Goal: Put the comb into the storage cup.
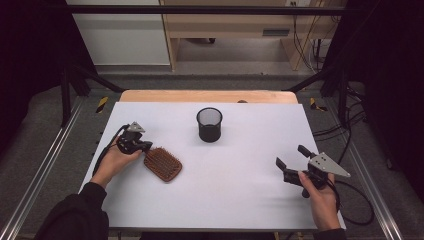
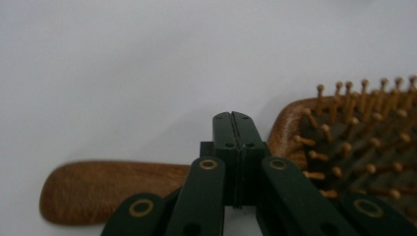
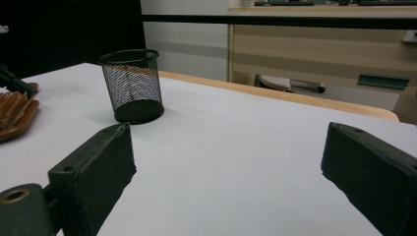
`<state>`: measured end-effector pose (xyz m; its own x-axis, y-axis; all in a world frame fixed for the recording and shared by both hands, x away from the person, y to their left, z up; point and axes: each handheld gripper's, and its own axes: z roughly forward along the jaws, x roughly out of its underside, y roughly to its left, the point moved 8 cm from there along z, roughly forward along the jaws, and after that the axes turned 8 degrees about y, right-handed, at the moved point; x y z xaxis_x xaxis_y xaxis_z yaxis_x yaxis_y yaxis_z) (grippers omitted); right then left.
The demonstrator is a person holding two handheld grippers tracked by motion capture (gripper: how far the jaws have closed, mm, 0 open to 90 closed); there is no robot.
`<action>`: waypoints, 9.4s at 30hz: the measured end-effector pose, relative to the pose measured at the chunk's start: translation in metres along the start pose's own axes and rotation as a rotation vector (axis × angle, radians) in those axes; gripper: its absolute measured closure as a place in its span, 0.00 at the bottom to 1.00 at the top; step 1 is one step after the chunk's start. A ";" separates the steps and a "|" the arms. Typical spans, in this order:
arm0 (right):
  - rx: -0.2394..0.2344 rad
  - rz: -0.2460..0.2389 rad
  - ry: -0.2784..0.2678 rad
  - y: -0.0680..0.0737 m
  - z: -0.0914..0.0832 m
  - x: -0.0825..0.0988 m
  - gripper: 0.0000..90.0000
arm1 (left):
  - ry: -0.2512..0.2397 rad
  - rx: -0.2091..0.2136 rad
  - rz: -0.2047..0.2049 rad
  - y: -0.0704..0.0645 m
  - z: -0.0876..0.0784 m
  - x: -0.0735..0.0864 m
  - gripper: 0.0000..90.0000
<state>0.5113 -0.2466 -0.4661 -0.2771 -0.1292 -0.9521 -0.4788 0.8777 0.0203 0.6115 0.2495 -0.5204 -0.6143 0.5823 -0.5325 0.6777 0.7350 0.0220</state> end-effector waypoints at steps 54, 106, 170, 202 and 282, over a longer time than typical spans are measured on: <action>-0.027 -0.008 0.000 0.005 -0.002 0.000 0.06 | 0.025 -0.070 -0.011 -0.052 -0.058 0.038 0.66; -0.045 -0.005 0.003 0.007 -0.004 -0.001 0.06 | 0.278 0.018 0.006 -0.055 -0.024 0.043 0.71; -0.257 0.144 0.140 0.092 0.028 -0.005 0.06 | -0.239 -0.137 0.057 -0.121 -0.048 0.004 0.81; -0.400 0.202 0.241 0.187 0.102 -0.034 0.08 | -0.306 -0.084 0.089 -0.149 -0.049 -0.008 0.81; -0.538 0.428 0.057 0.207 0.107 -0.104 0.56 | -0.416 -0.054 0.101 -0.178 -0.056 -0.022 0.81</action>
<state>0.5304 -0.0019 -0.3955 -0.5706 0.1407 -0.8091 -0.6599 0.5079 0.5537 0.4817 0.1250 -0.4648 -0.3229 0.4704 -0.8212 0.6970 0.7052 0.1299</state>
